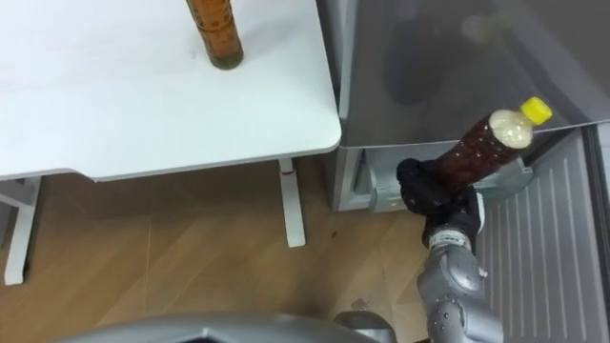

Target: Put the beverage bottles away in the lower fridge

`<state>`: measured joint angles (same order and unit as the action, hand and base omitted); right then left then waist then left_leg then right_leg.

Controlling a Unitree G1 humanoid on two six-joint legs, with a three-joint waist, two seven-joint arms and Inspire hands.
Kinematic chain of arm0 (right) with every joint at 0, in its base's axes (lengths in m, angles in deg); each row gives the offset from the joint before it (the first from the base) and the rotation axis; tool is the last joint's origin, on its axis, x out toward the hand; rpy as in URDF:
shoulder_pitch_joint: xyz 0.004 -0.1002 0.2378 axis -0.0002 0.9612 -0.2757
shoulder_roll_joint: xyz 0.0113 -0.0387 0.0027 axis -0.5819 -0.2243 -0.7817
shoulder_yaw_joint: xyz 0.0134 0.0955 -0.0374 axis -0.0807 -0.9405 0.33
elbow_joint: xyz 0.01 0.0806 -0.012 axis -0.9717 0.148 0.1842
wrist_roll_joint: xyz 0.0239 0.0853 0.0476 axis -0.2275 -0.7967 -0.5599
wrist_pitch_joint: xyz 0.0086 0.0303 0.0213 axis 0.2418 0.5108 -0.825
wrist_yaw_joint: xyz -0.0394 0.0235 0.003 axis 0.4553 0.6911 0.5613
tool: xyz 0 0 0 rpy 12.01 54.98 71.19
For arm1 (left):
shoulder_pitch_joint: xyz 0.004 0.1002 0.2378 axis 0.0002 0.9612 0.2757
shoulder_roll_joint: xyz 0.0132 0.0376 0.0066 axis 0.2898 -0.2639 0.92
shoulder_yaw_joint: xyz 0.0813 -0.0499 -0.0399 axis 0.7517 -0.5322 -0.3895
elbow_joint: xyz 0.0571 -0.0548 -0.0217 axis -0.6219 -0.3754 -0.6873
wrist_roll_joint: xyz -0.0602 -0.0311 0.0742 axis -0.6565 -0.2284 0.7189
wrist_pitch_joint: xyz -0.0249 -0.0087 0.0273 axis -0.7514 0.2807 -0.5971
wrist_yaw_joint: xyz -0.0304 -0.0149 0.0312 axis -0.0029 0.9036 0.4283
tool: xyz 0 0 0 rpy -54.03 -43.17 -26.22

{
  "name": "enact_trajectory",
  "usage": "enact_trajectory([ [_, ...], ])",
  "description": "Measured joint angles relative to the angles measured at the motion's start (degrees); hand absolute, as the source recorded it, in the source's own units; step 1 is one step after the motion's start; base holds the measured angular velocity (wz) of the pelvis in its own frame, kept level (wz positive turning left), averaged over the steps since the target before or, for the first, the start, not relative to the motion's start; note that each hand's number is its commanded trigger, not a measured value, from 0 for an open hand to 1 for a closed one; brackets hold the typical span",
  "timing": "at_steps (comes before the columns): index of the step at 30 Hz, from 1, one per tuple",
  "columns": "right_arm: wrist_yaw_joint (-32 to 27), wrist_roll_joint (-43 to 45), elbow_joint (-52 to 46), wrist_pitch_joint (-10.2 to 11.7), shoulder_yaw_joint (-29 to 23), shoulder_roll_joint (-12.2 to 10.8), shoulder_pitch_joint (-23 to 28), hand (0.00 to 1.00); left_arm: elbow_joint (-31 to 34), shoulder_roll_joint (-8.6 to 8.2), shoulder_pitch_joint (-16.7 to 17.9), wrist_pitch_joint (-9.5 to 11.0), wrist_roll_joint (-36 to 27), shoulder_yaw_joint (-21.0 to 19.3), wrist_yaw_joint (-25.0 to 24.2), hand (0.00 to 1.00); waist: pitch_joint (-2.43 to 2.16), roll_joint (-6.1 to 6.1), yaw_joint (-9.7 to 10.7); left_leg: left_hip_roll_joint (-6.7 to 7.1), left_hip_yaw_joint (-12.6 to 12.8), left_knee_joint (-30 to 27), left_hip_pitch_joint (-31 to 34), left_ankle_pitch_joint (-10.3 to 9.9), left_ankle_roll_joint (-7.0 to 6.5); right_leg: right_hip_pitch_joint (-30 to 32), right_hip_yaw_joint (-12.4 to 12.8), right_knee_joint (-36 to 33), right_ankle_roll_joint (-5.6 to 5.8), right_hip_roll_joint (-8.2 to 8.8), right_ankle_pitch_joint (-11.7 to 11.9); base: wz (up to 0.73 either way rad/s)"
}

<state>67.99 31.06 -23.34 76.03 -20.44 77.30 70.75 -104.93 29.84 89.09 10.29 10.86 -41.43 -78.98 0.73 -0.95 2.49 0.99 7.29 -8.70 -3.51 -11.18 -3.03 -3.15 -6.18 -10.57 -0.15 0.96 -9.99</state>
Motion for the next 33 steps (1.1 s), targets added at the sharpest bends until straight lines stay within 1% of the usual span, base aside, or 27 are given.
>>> enact_trajectory([
  [2, 0.42, -2.11, 2.87, 0.06, -0.48, 0.49, -1.21, 1.0, 0.12, 0.04, 0.01, -0.23, 1.32, -0.81, -0.29, 0.0, -0.01, 0.07, -0.01, 0.04, -0.26, -0.04, 0.02, 0.0, 0.0, -0.06, -0.17, -0.01, 0.0, 0.03, 0.0, 0.07],
  [6, 0.09, -9.88, 10.76, 0.24, -2.88, 0.86, -4.82, 1.0, 0.09, 0.13, 0.15, -1.08, 1.89, -2.39, -1.52, 0.0, 0.0, 0.08, -1.09, 0.03, -0.38, -0.52, 0.18, 0.0, 0.0, -0.19, -0.33, -0.01, 0.0, 0.03, 0.0, 0.02],
  [9, 0.08, -13.83, 15.84, 0.28, -3.95, 1.06, -6.14, 1.0, -0.11, 0.11, 0.44, -1.4, 1.88, -3.56, -1.62, 0.0, 0.01, 0.17, -1.37, 0.19, -1.41, -0.8, 0.31, 0.0, 0.0, -0.66, -1.37, 0.14, 0.01, 0.19, -0.06, 0.16],
  [11, 0.07, -16.82, 16.9, 0.27, -4.22, 1.07, -6.13, 1.0, -0.02, 0.15, 1.41, -1.45, 1.88, -4.22, -1.54, 0.0, -0.02, 0.27, -1.39, 0.46, -1.75, -0.93, 0.47, 0.0, 0.0, -0.74, -1.9, 0.12, -0.06, 0.47, -0.46, 0.16],
  [13, 0.16, -21.16, 17.05, 0.27, -4.89, 1.04, -6.14, 1.0, -0.16, 0.42, 2.85, -1.94, 2.44, -4.81, -1.58, 0.0, -0.02, 0.28, -1.34, 0.77, -2.78, -1.58, 1.17, 0.0, -0.01, -0.71, -2.56, 0.12, -0.04, 0.62, -0.54, 0.18],
  [14, 0.26, -22.79, 17.04, 0.27, -5.23, 1.09, -6.16, 1.0, -0.21, 0.56, 2.95, -2.2, 2.51, -5.01, -1.56, 0.0, 0.0, 0.37, -1.35, 0.77, -3.03, -1.98, 1.57, 0.0, -0.01, -0.64, -2.89, 0.07, -0.02, 0.71, -0.6, 0.3],
  [15, 0.33, -25.86, 17.16, 0.29, -6.07, 1.12, -6.41, 1.0, -0.24, 0.93, 2.97, -2.6, 2.86, -5.04, -1.51, 0.0, -0.1, 0.52, -1.58, 0.82, -3.65, -2.63, 2.58, -0.04, -0.07, -0.07, -3.45, -0.08, 0.0, 0.88, -0.74, 0.28],
  [17, 0.35, -29.7, 19.79, 0.57, -6.15, 1.63, -9.37, 1.0, -0.14, 1.39, 2.42, -3.27, 3.48, -4.99, -1.49, 0.0, -0.18, 0.55, -1.78, 0.81, -4.39, -3.86, 4.93, -0.04, -0.07, 1.6, -3.66, -0.31, -0.05, 0.91, -0.71, 0.19],
  [18, 0.43, -31.55, 22.44, 0.63, -6.15, 2.24, -12.16, 1.0, -0.13, 1.52, 1.91, -3.73, 4.19, -4.98, -1.34, 0.0, -0.18, 0.56, -1.83, 0.77, -4.52, -4.92, 6.98, -0.03, -0.08, 3.28, -3.95, -0.85, -0.14, 0.92, -0.64, 0.14],
  [19, 0.64, -33.15, 26.04, 0.98, -6.14, 2.66, -15.64, 1.0, -0.57, 1.83, 0.51, -4.03, 4.47, -4.71, -1.19, 0.0, -0.29, 0.29, -2.14, 0.72, -4.53, -5.74, 8.96, 0.01, -0.11, 5.19, -4.12, -1.65, -0.26, 0.92, -0.57, 0.12],
  [20, 0.72, -33.66, 28.11, 1.27, -6.12, 2.8, -17.55, 1.0, -0.86, 2.11, -0.35, -4.12, 4.55, -4.22, -1.13, 0.0, -0.37, 0.14, -2.29, 0.71, -4.56, -6.38, 9.99, 0.01, -0.1, 6.17, -4.17, -2.19, -0.3, 0.91, -0.54, 0.1],
  [21, 0.85, -33.98, 32.0, 1.66, -6.11, 3.02, -20.59, 1.0, -1.62, 2.54, -2.41, -4.17, 4.53, -3.21, -1.02, 0.0, -0.28, 0.11, -2.74, 0.69, -4.82, -7.33, 11.75, 0.02, -0.09, 7.62, -4.71, -2.71, -0.51, 0.88, -0.4, 0.18],
  [22, 1.28, -35.17, 35.04, 1.77, -6.04, 3.25, -23.3, 1.0, -2.46, 2.75, -4.41, -4.13, 4.38, -2.51, -1.02, 0.0, 0.09, 0.04, -3.14, 0.65, -5.48, -8.29, 13.86, 0.06, -0.06, 9.16, -5.23, -3.33, -0.61, 0.91, -0.34, 0.22],
  [23, 1.7, -36.25, 36.66, 1.82, -6.05, 3.37, -24.6, 1.0, -2.67, 2.75, -5.3, -4.1, 4.15, -2.11, -1.03, 0.0, 0.13, 0.02, -3.28, 0.63, -5.69, -8.85, 14.79, 0.11, -0.05, 10.02, -5.42, -3.69, -0.65, 0.91, -0.32, 0.2],
  [25, 2.49, -38.38, 42.81, 2.01, -6.06, 3.71, -29.45, 1.0, -4.34, 2.78, -9.29, -4.16, 2.93, 0.31, -1.17, 0.0, 0.24, 0.0, -4.56, 0.63, -5.97, -10.07, 18.71, 0.62, -0.1, 14.57, -5.49, -6.33, -0.84, 1.31, -0.42, 0.09],
  [27, 2.96, -38.59, 44.91, 1.96, -6.05, 3.6, -31.56, 1.0, -4.67, 2.77, -11.43, -4.29, 2.2, 1.41, -1.21, 0.0, 0.42, 0.02, -5.13, 0.68, -6.09, -11.27, 21.76, 0.82, -0.15, 18.02, -5.84, -8.44, -1.07, 1.8, -0.61, 0.06],
  [28, 3.11, -38.49, 45.84, 1.96, -6.07, 3.66, -32.28, 1.0, -4.67, 2.74, -12.68, -4.28, 2.27, 1.89, -1.28, 0.0, 0.53, 0.16, -5.88, 0.81, -6.25, -11.95, 23.53, 0.95, -0.2, 19.99, -6.33, -9.94, -1.2, 2.19, -0.9, 0.05],
  [29, 3.11, -38.45, 45.98, 1.96, -6.07, 3.66, -32.47, 1.0, -4.69, 2.74, -13.29, -4.27, 2.26, 2.02, -1.3, 0.0, 0.64, 0.33, -6.12, 0.88, -6.31, -12.23, 24.28, 0.97, -0.23, 20.87, -6.4, -10.54, -1.18, 2.38, -1.07, 0.07],
  [30, 3.31, -38.47, 46.7, 1.87, -6.04, 3.66, -33.26, 1.0, -4.85, 2.82, -14.24, -4.2, 2.25, 2.58, -1.3, 0.0, 0.94, 0.67, -6.37, 1.06, -6.45, -12.86, 25.8, 1.15, -0.29, 22.6, -6.38, -11.92, -1.27, 2.95, -1.39, 0.1],
  [31, 3.73, -38.48, 47.91, 1.86, -6.04, 3.74, -34.83, 1.0, -4.98, 2.97, -15.0, -4.06, 2.14, 2.93, -1.3, 0.0, 1.34, 1.19, -6.34, 1.38, -6.54, -13.62, 27.65, 1.23, -0.35, 24.8, -6.38, -13.59, -1.35, 3.24, -2.0, 0.13],
  [32, 3.84, -38.54, 48.21, 1.86, -6.05, 3.96, -35.46, 1.0, -5.19, 3.02, -15.51, -3.96, 1.94, 2.96, -1.3, 0.0, 1.5, 1.36, -6.31, 1.58, -6.64, -14.22, 28.8, 1.28, -0.36, 26.07, -6.38, -14.55, -1.4, 3.5, -2.28, 0.17],
  [33, 4.06, -38.48, 48.26, 1.85, -6.05, 4.63, -36.15, 1.0, -5.7, 3.14, -16.56, -3.87, 1.65, 2.95, -1.3, 0.0, 1.82, 1.76, -6.82, 1.92, -6.65, -15.45, 30.98, 1.31, -0.43, 28.48, -6.4, -16.7, -1.4, 4.09, -2.86, 0.14],
])
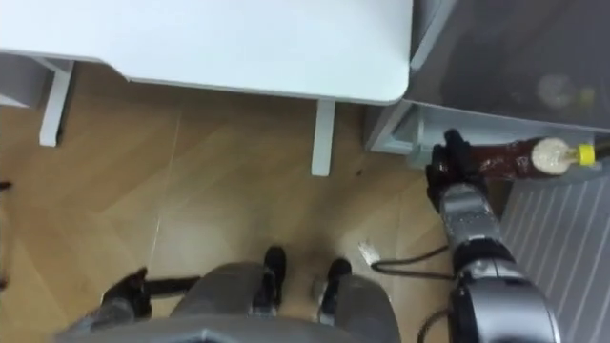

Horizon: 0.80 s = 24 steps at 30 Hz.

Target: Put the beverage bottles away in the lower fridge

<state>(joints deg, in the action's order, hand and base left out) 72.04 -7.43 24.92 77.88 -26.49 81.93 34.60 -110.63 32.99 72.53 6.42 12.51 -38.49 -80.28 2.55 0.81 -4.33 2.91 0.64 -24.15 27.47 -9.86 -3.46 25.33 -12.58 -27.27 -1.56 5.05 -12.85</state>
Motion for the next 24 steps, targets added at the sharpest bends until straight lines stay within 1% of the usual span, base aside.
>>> enact_trajectory([
  [1, 0.03, -0.17, 0.17, 0.0, -0.01, 0.8, -0.69, 1.0, -0.06, 0.34, -0.65, -0.02, -0.08, 0.03, -0.05, 0.0, 0.36, 0.46, -0.47, 0.13, 0.03, -1.46, 2.03, -0.01, -0.01, 2.22, 0.27, -1.84, -0.06, 0.27, -0.36, 0.1],
  [2, 0.15, -0.44, 0.51, 0.0, -0.01, 1.3, -1.11, 1.0, -0.27, 0.45, -0.96, 0.02, -0.14, 0.04, -0.05, 0.0, 0.48, 0.62, -0.67, 0.19, 0.09, -2.07, 3.03, -0.01, -0.02, 3.35, 0.39, -2.7, -0.09, 0.43, -0.52, 0.09],
  [3, 0.51, -1.04, 1.78, -0.02, -0.01, 2.4, -2.46, 1.0, -0.56, 0.65, -1.36, 0.06, -0.49, 0.1, 0.03, 0.0, 0.55, 0.67, -0.69, 0.5, 0.08, -3.46, 5.3, -0.02, -0.04, 5.6, 0.42, -4.34, -0.2, 0.81, -1.04, 0.15],
  [4, 0.51, -1.7, 2.09, -0.02, -0.02, 3.59, -3.4, 1.0, -0.73, 0.95, -1.6, 0.15, -0.53, 0.31, 0.06, 0.0, 0.65, 0.65, -0.74, 0.78, -0.02, -4.74, 7.48, -0.06, -0.1, 7.9, 0.97, -6.23, -0.12, 1.05, -1.5, 0.18],
  [5, 0.5, -1.88, 2.09, -0.02, -0.02, 4.13, -3.85, 1.0, -1.01, 1.24, -1.73, 0.21, -0.53, 0.73, 0.1, 0.0, 0.67, 0.62, -0.76, 0.83, -0.07, -5.5, 8.66, -0.13, -0.21, 9.13, 1.22, -7.12, -0.17, 1.12, -1.69, 0.12],
  [7, 0.3, -1.72, 2.11, -0.01, -0.02, 5.67, -5.25, 1.0, -1.52, 2.4, -2.19, 0.17, -0.5, 1.25, 0.55, 0.0, 0.71, 0.65, -0.86, 0.99, 0.0, -7.81, 12.61, -0.32, -0.3, 13.24, 1.32, -10.26, -0.56, 1.7, -2.33, 0.07],
  [9, -0.15, -0.9, 2.11, -0.01, -0.02, 6.52, -6.23, 1.0, -1.51, 2.97, -2.56, 0.19, -0.43, 1.26, 1.3, 0.0, 0.72, 0.58, -0.93, 0.96, 0.04, -10.0, 15.4, -0.62, -0.2, 16.01, 1.49, -12.14, -0.72, 1.83, -2.87, 0.05],
  [11, -0.3, -0.96, 2.04, 0.03, -0.01, 6.85, -6.62, 1.0, -1.5, 3.41, -2.88, 0.38, -0.45, 1.44, 1.8, 0.0, 0.74, 0.62, -1.05, 0.88, 0.0, -11.88, 17.66, -0.75, -0.09, 18.16, 1.58, -13.94, -0.94, 1.92, -3.24, 0.02],
  [13, -1.49, -0.94, 1.67, 0.08, 0.08, 7.18, -7.62, 1.0, -1.5, 3.53, -3.86, 0.53, -0.38, 2.91, 2.51, 0.0, 0.74, 0.61, -1.69, 0.72, 0.11, -14.35, 20.74, -1.0, 0.05, 21.25, 1.82, -16.37, -1.24, 2.04, -3.54, 0.0],
  [15, -2.05, -0.82, 1.67, 0.09, 0.38, 7.32, -8.74, 1.0, -1.52, 3.55, -4.36, 1.05, -0.37, 4.28, 2.65, 0.0, 0.74, 0.64, -1.92, 0.69, 0.31, -15.68, 22.62, -1.04, 0.12, 23.28, 2.1, -17.92, -1.46, 2.05, -3.67, -0.02],
  [17, -2.23, 0.26, 1.68, 0.08, 0.77, 7.6, -9.79, 1.0, -1.49, 3.61, -4.51, 1.62, 0.01, 4.63, 2.67, 0.0, 0.77, 0.67, -2.04, 0.7, 0.48, -16.57, 24.14, -1.03, 0.17, 25.0, 2.28, -19.08, -1.61, 2.25, -3.76, 0.0],
  [18, -2.32, 0.89, 1.68, 0.08, 1.21, 7.93, -10.34, 1.0, -1.5, 3.73, -4.5, 1.68, 0.1, 4.73, 2.84, 0.0, 0.78, 0.69, -2.12, 0.76, 0.55, -17.04, 25.05, -1.04, 0.2, 25.96, 2.27, -19.78, -1.71, 2.68, -3.87, 0.0],
  [21, -2.89, 0.86, 1.63, 0.08, 1.96, 9.15, -11.78, 1.0, -1.77, 4.0, -4.28, 1.8, -0.08, 5.92, 3.19, 0.0, 0.89, 0.93, -2.33, 0.75, 0.88, -18.05, 27.03, -1.06, 0.23, 28.21, 2.67, -21.21, -1.82, 2.83, -4.0, 0.0],
  [24, -3.43, 0.85, 1.44, 0.08, 2.34, 9.89, -13.13, 1.0, -2.24, 4.01, -4.22, 1.64, -0.42, 7.44, 4.29, 0.0, 0.89, 0.93, -2.16, 0.49, 0.82, -18.98, 28.47, -1.09, 0.27, 29.27, 2.26, -21.63, -2.04, 2.83, -4.04, 0.0],
])
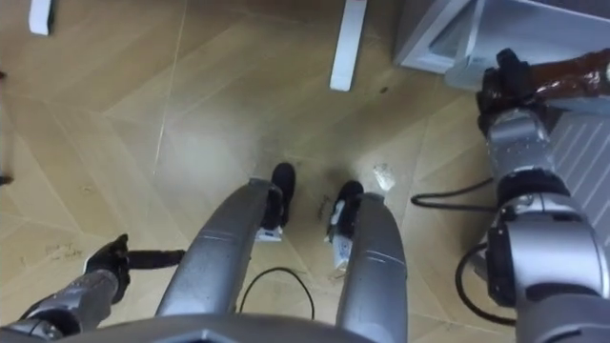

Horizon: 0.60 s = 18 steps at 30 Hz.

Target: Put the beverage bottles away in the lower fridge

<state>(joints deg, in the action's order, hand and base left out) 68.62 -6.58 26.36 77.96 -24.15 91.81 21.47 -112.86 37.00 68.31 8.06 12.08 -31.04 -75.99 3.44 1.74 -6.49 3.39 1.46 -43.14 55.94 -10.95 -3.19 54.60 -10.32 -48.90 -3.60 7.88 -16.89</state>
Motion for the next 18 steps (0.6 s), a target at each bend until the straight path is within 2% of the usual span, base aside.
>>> enact_trajectory([
  [6, 0.28, -3.99, -0.38, -0.1, 0.04, 0.81, -3.07, 1.0, 0.03, 0.12, -0.02, -0.09, 0.08, 0.56, 1.24, 0.0, -0.1, 0.47, 0.17, -0.44, 0.32, -0.28, 0.42, -0.39, -0.2, 0.36, -0.07, 0.29, -0.17, -0.09, 0.31, -0.05],
  [11, 1.23, -7.02, -1.02, -0.53, 0.04, 0.81, -3.36, 1.0, -0.01, 0.3, -0.02, -0.58, 0.55, 0.51, 2.21, 0.0, -0.13, 0.97, 0.11, -0.89, 0.71, 0.08, 0.29, -0.51, -0.25, 0.31, 0.72, 1.14, 0.12, -0.94, 0.62, -0.07],
  [14, 1.54, -9.23, -1.01, -0.68, 0.0, 0.81, -3.96, 1.0, -0.71, 0.33, 0.03, -0.83, 0.55, 0.46, 2.19, 0.0, -0.12, 1.44, 0.08, -1.12, 1.75, 0.49, -0.38, -0.6, -0.39, 0.25, 1.65, 1.17, 0.2, -1.06, 0.72, -0.14],
  [18, 1.66, -11.98, -0.99, -0.89, -0.13, 0.89, -4.98, 1.0, -1.07, 0.87, 0.1, -0.9, 0.51, 0.23, 2.27, 0.0, -0.11, 1.51, 0.13, -1.51, 2.39, 0.6, -0.65, -0.83, -0.44, 0.13, 1.56, 1.29, -0.06, -1.01, 0.91, -0.08],
])
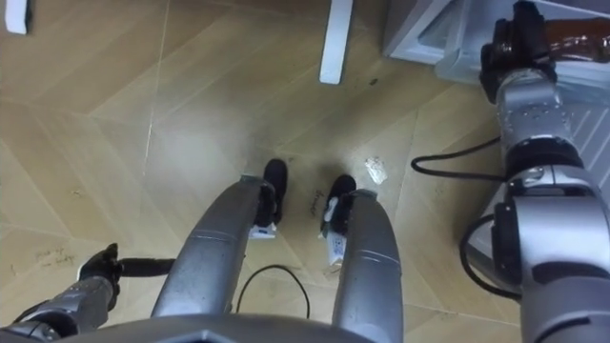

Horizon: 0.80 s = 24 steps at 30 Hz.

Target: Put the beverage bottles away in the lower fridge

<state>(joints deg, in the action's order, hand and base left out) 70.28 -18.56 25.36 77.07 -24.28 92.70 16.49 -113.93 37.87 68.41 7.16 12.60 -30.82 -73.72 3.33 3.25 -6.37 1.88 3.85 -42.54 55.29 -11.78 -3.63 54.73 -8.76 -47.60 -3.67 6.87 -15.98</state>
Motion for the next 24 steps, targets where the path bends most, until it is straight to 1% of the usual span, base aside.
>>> enact_trajectory([
  [5, 0.08, -0.25, 0.0, -0.62, 0.0, 0.21, -0.65, 1.0, 0.09, 0.46, 0.02, -0.54, 0.0, 0.07, 0.0, 0.0, 0.0, -0.01, 0.0, 0.01, 0.15, 0.18, -0.25, 0.01, 0.0, -0.12, 0.02, -0.04, 0.0, 0.1, -0.01, 0.0],
  [6, 0.09, -0.27, 0.0, -1.08, 0.0, 0.21, -0.82, 0.22, 0.09, 0.6, 0.02, -0.83, 0.0, 0.05, 0.01, 0.0, 0.0, 0.0, -0.01, 0.03, 0.2, 0.36, -0.57, 0.01, 0.0, -0.38, 0.03, 0.03, 0.0, 0.14, -0.02, 0.0],
  [7, 0.1, -0.39, 0.0, -1.68, 0.0, 0.21, -0.83, 0.0, 0.08, 0.71, 0.15, -1.05, 0.0, 0.05, 0.0, 0.0, 0.0, 0.0, 0.02, 0.08, 0.22, 0.69, -1.22, 0.02, 0.01, -0.94, 0.06, 0.2, 0.0, 0.18, -0.07, 0.0],
  [11, 0.15, -1.4, 0.0, -2.43, -0.04, 0.21, -0.91, 0.0, 0.08, 1.12, 0.79, -0.99, 0.0, 0.0, 0.0, 0.0, 0.08, 0.17, 0.08, 0.23, 0.28, 1.93, -2.98, 0.14, 0.16, -2.5, -0.04, 0.96, -0.05, 0.35, -0.21, 0.01],
  [12, 0.15, -1.4, 0.0, -2.43, -0.04, 0.21, -1.01, 0.0, 0.08, 1.24, 0.9, -0.99, 0.01, 0.01, 0.0, 0.0, 0.03, 0.29, 0.14, 0.38, 0.26, 2.16, -3.21, 0.16, 0.19, -2.62, -0.13, 0.95, -0.09, 0.54, -0.36, 0.08],
  [16, 0.58, -0.25, 0.64, -2.6, -0.21, 0.28, -2.81, 0.0, 0.09, 1.34, 1.52, -1.0, 0.0, 0.06, 0.0, 0.0, 0.07, 0.45, 1.7, 0.76, 0.07, 2.71, -3.52, 0.33, 0.11, -3.1, -0.78, 1.14, -0.08, 1.09, -0.57, 0.11],
  [19, 0.63, 0.35, 1.55, -2.82, -0.19, 0.37, -2.77, 0.0, 0.09, 1.39, 2.12, -1.13, 0.01, 0.05, -0.01, 0.0, 0.07, 0.46, 1.97, 0.7, 0.08, 3.13, -4.16, 0.34, 0.06, -4.03, -1.07, 1.96, 0.1, 1.08, -0.67, 0.01],
  [24, 1.11, 0.73, 3.48, -2.95, -0.04, 0.47, -2.77, 0.0, 0.08, 1.59, 2.16, -1.68, 0.0, 0.36, 0.0, 0.0, 0.08, 0.47, 1.92, 0.72, 0.05, 3.39, -4.98, 0.33, 0.04, -5.07, -1.36, 2.28, 0.29, 1.1, -0.89, 0.03],
])
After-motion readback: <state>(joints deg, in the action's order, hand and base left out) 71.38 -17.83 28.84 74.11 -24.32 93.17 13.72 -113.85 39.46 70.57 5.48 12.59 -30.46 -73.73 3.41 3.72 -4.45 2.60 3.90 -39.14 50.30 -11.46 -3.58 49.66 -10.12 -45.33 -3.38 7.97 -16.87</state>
